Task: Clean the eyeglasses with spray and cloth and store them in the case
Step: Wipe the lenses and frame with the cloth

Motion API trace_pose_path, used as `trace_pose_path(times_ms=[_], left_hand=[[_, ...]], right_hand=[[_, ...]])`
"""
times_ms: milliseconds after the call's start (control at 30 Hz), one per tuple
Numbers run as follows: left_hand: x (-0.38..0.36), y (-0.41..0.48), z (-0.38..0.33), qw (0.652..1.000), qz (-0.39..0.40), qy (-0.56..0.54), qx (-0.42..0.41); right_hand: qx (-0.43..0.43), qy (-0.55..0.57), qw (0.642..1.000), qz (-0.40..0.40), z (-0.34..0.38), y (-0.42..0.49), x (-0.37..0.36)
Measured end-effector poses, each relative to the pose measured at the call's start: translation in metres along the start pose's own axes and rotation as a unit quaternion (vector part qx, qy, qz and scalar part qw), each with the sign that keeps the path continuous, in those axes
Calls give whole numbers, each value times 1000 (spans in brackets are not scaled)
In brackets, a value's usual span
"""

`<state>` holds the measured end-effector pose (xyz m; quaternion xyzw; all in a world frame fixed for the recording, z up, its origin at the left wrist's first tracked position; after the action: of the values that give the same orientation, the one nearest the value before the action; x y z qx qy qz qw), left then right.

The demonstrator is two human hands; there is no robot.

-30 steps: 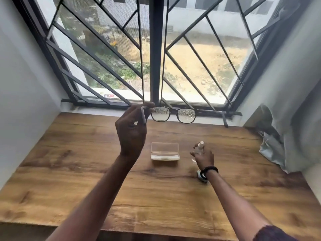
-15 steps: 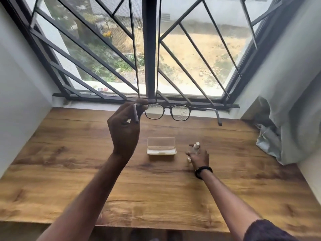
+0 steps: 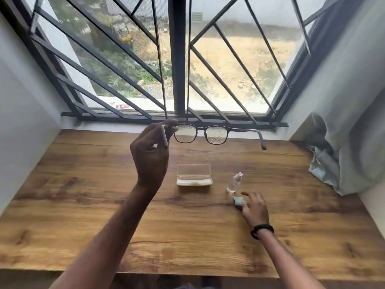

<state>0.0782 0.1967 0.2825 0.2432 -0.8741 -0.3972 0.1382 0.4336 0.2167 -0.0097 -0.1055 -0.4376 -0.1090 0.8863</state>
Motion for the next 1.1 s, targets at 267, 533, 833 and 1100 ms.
trace_pose_path(times_ms=[267, 533, 833, 1100], left_hand=[[-11, -1, -5, 1000, 7, -7, -8], [-13, -7, -4, 1000, 8, -11, 16], [-11, -4, -14, 1000, -2, 5, -1], [-5, -4, -29, 999, -17, 22, -19]], right_hand=[[41, -172, 983, 45, 9, -9, -19], [120, -70, 988, -67, 54, -39, 25], [237, 263, 933, -61, 211, -103, 128], [320, 252, 887, -218, 306, -118, 191]])
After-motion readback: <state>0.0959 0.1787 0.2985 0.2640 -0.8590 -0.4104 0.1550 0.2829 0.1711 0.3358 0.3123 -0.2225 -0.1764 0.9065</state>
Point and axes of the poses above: each hand's wrist, its own y-axis towards the middle knuckle, its own x-axis out of the back of the hand, z = x × y, the point moved 9 cm from there along y, towards the middle knuckle, and after that the axes turned 8 degrees about -x, right-handed, at the moved point
